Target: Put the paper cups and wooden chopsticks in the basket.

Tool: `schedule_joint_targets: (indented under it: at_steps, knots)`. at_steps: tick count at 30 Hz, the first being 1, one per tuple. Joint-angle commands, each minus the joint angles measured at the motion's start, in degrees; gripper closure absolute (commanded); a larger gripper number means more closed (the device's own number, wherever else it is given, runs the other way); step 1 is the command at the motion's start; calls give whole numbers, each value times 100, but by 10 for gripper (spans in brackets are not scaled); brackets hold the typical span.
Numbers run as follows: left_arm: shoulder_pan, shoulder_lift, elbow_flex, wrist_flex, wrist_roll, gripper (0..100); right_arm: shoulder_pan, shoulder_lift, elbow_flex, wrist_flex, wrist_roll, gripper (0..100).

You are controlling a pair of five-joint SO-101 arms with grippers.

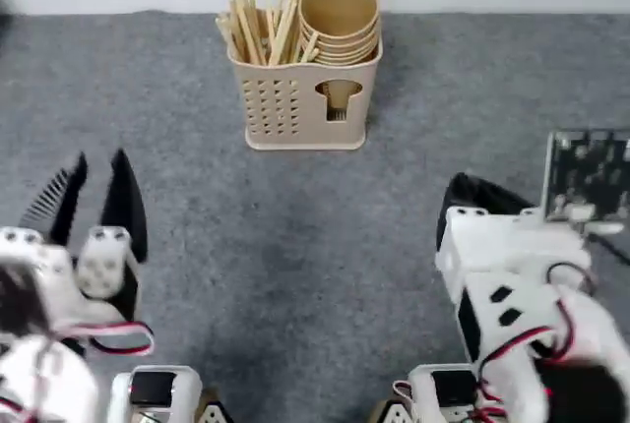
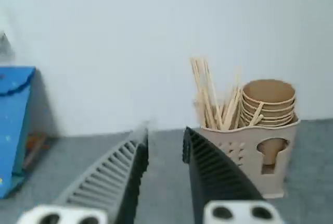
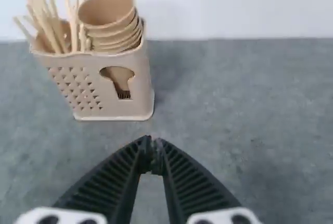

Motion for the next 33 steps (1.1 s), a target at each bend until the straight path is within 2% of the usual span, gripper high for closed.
schedule_joint_targets:
  at_steps: [1, 4, 8, 11, 13, 20, 27, 33]
  knots:
    - [9, -1820, 2035, -633, -545, 895, 13, -1358, 2224, -1437, -53, 990]
    - [-9, -2664, 2888, -378, -633, 896, 13, -2642, 3965, -2237, -53, 990]
    - [-62, -2277, 2932, -229, 193, 896, 40, -4303, 5600, -2985, -70, 990]
    - [-18, -2277, 3442, -185, 835, 896, 110, -3943, 5925, -3152, -97, 990]
    - [-88, -2286, 3890, -185, 1020, 895, 57, -3873, 6075, -3160, -97, 990]
    - [-97, -2286, 5341, -193, 510, 892, 48, -4154, 7508, -3169, -70, 987]
    - [-70, -2286, 6440, -229, 237, 892, -4, -4084, 8466, -3855, -97, 987]
    - [-62, -2277, 7090, -185, 273, 892, -13, -4075, 8484, -3125, -88, 987]
